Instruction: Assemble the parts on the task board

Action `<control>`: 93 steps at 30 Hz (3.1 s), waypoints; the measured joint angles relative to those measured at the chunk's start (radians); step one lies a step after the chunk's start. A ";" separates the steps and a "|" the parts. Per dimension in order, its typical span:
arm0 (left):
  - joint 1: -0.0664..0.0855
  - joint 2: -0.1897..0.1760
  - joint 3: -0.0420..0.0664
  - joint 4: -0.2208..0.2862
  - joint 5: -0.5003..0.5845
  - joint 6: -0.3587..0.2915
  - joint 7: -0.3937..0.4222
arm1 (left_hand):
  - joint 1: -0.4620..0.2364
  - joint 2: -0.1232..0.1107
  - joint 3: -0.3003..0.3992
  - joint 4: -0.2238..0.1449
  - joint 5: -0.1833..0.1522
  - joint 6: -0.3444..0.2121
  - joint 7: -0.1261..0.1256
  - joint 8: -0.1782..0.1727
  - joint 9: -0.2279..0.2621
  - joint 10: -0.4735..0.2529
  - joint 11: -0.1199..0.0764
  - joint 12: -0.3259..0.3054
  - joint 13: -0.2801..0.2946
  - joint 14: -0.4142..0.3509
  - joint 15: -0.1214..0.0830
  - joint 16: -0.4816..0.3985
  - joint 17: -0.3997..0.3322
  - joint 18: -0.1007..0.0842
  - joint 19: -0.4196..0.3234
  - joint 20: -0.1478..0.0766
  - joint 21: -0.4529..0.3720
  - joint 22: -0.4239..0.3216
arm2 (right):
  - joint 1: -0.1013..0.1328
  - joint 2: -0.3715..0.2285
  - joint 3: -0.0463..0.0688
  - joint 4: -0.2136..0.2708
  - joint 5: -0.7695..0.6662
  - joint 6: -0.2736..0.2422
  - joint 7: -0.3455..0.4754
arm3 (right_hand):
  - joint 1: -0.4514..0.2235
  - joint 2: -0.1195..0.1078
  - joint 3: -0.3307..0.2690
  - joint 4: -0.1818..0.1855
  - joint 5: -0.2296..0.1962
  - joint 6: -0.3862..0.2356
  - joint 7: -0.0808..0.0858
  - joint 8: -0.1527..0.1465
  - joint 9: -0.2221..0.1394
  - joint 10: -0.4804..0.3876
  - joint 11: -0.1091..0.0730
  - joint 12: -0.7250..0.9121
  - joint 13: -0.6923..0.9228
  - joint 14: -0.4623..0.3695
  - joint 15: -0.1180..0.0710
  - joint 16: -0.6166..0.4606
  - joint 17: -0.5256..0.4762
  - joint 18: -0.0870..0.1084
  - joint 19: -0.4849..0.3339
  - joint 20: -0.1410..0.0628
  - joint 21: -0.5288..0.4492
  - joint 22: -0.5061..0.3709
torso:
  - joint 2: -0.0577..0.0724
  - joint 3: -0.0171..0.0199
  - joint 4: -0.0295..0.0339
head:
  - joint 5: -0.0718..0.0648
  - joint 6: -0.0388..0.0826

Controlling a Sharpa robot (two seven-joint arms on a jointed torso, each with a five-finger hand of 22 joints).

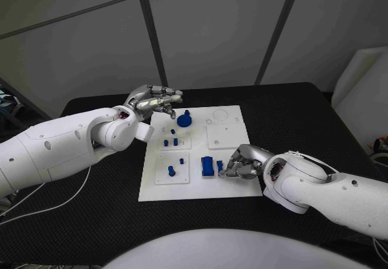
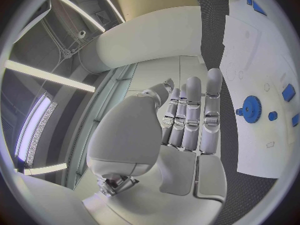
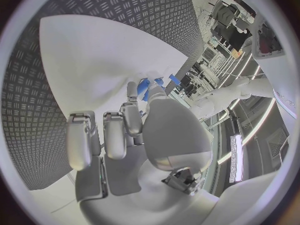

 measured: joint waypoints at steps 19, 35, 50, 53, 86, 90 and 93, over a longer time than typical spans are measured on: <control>0.000 -0.001 0.000 0.001 0.000 0.000 0.000 | 0.000 0.000 0.000 0.000 0.000 0.000 0.000 0.000 0.000 0.000 0.000 0.000 0.000 0.000 0.000 0.000 0.000 0.000 0.000 0.000 0.000 0.000 | 0.002 0.039 0.002 -0.061 -0.013 0.007 0.000 | 0.046 0.014 -0.010 -0.021 -0.024 -0.001 -0.005 0.007 0.013 0.000 0.000 0.014 0.001 0.000 -0.007 0.000 0.000 0.000 0.000 0.000 0.000 0.000 | -0.001 -0.0002 -0.0011 | 0.008 -0.006; 0.000 -0.001 -0.006 -0.009 0.001 0.000 0.001 | -0.015 0.005 -0.011 0.011 0.000 -0.007 0.000 0.004 0.000 -0.004 0.004 0.010 0.000 -0.003 0.003 0.000 -0.004 0.000 0.000 0.000 -0.008 -0.005 | 0.006 -0.036 0.000 -0.013 0.087 -0.082 0.110 | 0.060 0.009 -0.054 -0.004 0.033 -0.093 0.033 -0.040 0.004 -0.107 0.029 -0.205 -0.101 0.002 0.013 -0.098 -0.002 0.007 0.002 0.006 -0.139 0.000 | -0.007 -0.0014 -0.0059 | 0.004 0.015; -0.003 0.080 -0.017 -0.166 0.117 -0.006 0.066 | -0.046 -0.001 -0.097 0.062 0.002 -0.038 -0.005 0.032 -0.002 -0.006 0.015 -0.011 -0.033 -0.109 0.047 -0.419 -0.200 0.057 -0.209 0.065 -0.269 -0.240 | 0.080 0.067 0.030 -0.405 0.760 -0.107 0.591 | 0.290 0.026 -0.004 -0.027 0.003 -0.147 0.096 -0.147 -0.069 -0.323 0.113 -0.975 -0.835 -0.262 0.096 -1.045 -0.750 0.164 -0.379 0.089 -1.240 -0.382 | -0.058 -0.0214 -0.0331 | 0.016 0.096; -0.011 0.117 -0.018 -0.231 0.142 -0.009 0.083 | -0.042 0.003 -0.106 0.071 0.004 -0.038 -0.005 0.032 -0.002 0.014 0.023 -0.065 -0.049 -0.111 0.065 -0.565 -0.245 0.076 -0.268 0.088 -0.335 -0.333 | 0.081 0.130 0.041 -0.523 0.844 -0.099 0.660 | 0.302 0.022 -0.002 -0.015 -0.007 -0.147 0.100 -0.179 -0.097 -0.312 0.120 -1.037 -0.936 -0.310 0.125 -1.172 -0.827 0.164 -0.417 0.113 -1.330 -0.459 | -0.075 -0.0267 -0.0425 | 0.024 0.113; -0.087 0.218 -0.024 -0.343 0.242 -0.086 0.191 | -0.485 0.098 -0.264 0.031 -0.039 -0.350 -0.073 -0.129 -0.056 -0.300 0.011 -0.355 -0.100 -0.446 0.075 -0.988 -0.386 0.067 -0.669 0.063 -0.392 -0.750 | 0.082 0.284 0.047 -0.721 1.003 -0.025 0.864 | -0.244 0.006 0.084 -0.149 -0.127 -0.472 0.072 -0.267 -0.357 -0.686 0.124 -1.206 -1.297 -0.699 0.125 -1.467 -1.266 0.124 -0.772 0.120 -1.545 -1.026 | -0.114 -0.0312 -0.0454 | 0.027 0.182; -0.074 0.191 -0.038 -0.244 0.236 -0.142 0.193 | -0.631 0.107 -0.288 0.006 -0.043 -0.450 -0.099 -0.156 -0.064 -0.411 -0.009 -0.365 -0.107 -0.550 0.047 -0.997 -0.393 0.067 -0.753 0.033 -0.399 -0.783 | 0.086 0.241 0.040 -0.621 1.039 -0.074 0.874 | -0.404 0.001 0.098 -0.164 -0.148 -0.572 0.053 -0.273 -0.372 -0.800 0.091 -1.212 -1.304 -0.817 0.100 -1.474 -1.286 0.108 -0.878 0.096 -1.553 -1.069 | -0.102 -0.0316 -0.0118 | -0.001 0.203; -0.060 0.162 -0.051 -0.148 0.227 -0.209 0.195 | -0.720 0.110 -0.301 -0.006 -0.047 -0.512 -0.129 -0.166 -0.066 -0.477 -0.026 -0.365 -0.110 -0.615 0.018 -0.999 -0.396 0.067 -0.803 0.016 -0.403 -0.804 | 0.090 0.199 0.033 -0.524 1.083 -0.132 0.888 | -0.504 -0.001 0.100 -0.181 -0.162 -0.636 0.039 -0.275 -0.378 -0.872 0.066 -1.216 -1.306 -0.892 0.090 -1.479 -1.295 0.100 -0.946 0.081 -1.556 -1.097 | -0.089 -0.0321 0.0208 | -0.026 0.222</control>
